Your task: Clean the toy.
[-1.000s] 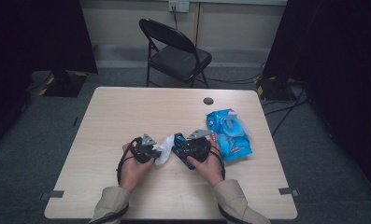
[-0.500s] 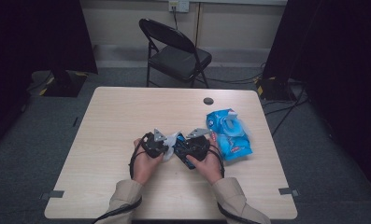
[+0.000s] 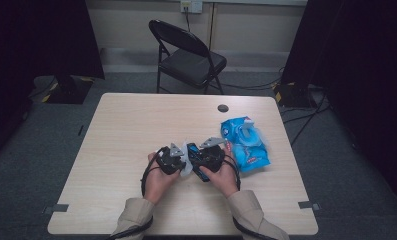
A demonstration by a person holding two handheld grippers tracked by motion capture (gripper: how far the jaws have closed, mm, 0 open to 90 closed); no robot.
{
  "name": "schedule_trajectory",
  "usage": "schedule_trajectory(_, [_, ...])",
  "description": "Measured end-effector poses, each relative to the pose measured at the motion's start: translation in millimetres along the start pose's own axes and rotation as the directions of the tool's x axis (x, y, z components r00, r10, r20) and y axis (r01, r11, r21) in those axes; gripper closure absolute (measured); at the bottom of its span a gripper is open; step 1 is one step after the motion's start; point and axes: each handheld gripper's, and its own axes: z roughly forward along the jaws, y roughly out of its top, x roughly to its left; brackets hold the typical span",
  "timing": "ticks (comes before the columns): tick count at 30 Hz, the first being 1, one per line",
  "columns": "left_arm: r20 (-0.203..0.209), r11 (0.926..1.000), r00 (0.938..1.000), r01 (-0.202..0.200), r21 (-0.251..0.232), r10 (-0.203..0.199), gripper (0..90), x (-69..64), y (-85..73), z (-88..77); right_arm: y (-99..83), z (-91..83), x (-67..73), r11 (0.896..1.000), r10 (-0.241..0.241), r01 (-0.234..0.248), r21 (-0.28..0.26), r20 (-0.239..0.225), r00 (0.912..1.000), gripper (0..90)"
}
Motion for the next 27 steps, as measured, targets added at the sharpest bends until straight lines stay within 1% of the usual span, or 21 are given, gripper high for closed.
schedule_trajectory(2, [0.006,0.9998,0.9998,-0.021,0.007,0.021,86.3,-2.8,0.7,0.0,0.1,0.0,-0.2,1.0,0.0,0.0,0.001,-0.001,1.0,44.1])
schedule_trajectory(4, [0.011,0.9999,0.9998,-0.014,0.007,0.014,86.3,-5.3,1.0,0.1,0.1,0.0,-0.1,1.0,-0.001,0.001,0.001,-0.001,1.0,44.1])
schedule_trajectory(5, [0.023,1.0,0.9997,-0.006,0.005,0.006,86.3,-6.0,0.8,0.1,0.0,0.0,-0.3,1.0,0.001,-0.001,0.0,-0.002,1.0,44.1])
schedule_trajectory(7, [0.05,1.0,0.9987,-0.005,0.0,0.005,86.3,-9.4,0.1,0.1,-0.1,0.1,-0.4,1.0,0.002,-0.002,-0.002,-0.002,1.0,44.1])
schedule_trajectory(8, [0.051,0.9998,0.9986,-0.018,0.004,0.018,86.4,-11.0,0.1,-0.4,0.0,0.2,-0.4,1.0,0.001,-0.001,-0.002,-0.002,1.0,44.1])
schedule_trajectory(9, [0.059,1.0,0.9982,-0.009,0.002,0.008,86.4,-13.4,-0.1,-0.1,0.1,0.3,-0.3,1.0,0.001,-0.001,-0.001,-0.002,1.0,44.1])
schedule_trajectory(11, [0.065,0.9999,0.9978,-0.012,-0.006,0.013,86.4,-16.8,-0.5,0.2,0.1,0.3,-0.4,1.0,0.002,-0.002,-0.001,-0.002,1.0,44.1])
schedule_trajectory(15, [0.094,0.9998,0.9956,-0.006,-0.019,0.008,86.4,-23.5,-2.1,0.9,-0.7,0.0,-0.2,1.0,0.004,-0.004,-0.004,-0.002,1.0,44.1])
schedule_trajectory(17, [0.099,0.9998,0.995,-0.013,-0.017,0.014,86.4,-26.4,-2.3,0.7,-0.6,-0.1,-0.2,1.0,0.004,-0.004,-0.003,-0.001,1.0,44.1])
schedule_trajectory(20, [0.096,0.9997,0.9954,0.0,-0.025,0.003,86.5,-29.2,-3.4,0.8,-0.4,-0.1,-0.1,1.0,0.004,-0.004,-0.002,0.0,1.0,44.0])
schedule_trajectory(24, [0.093,0.9996,0.9956,-0.005,-0.029,0.008,86.9,-30.2,-4.6,-0.6,0.0,-0.4,0.0,1.0,0.002,-0.002,0.003,0.001,1.0,44.1])
schedule_trajectory(25, [0.101,0.9995,0.9949,0.007,-0.031,-0.004,86.9,-31.1,-5.0,-0.7,-0.1,-0.5,0.1,1.0,0.001,-0.001,0.002,0.002,1.0,44.1])
schedule_trajectory(27, [0.117,0.9995,0.9932,0.009,-0.03,-0.005,86.8,-32.9,-5.3,-0.6,-0.1,-0.4,0.5,1.0,-0.003,0.003,0.003,0.005,1.0,44.1])
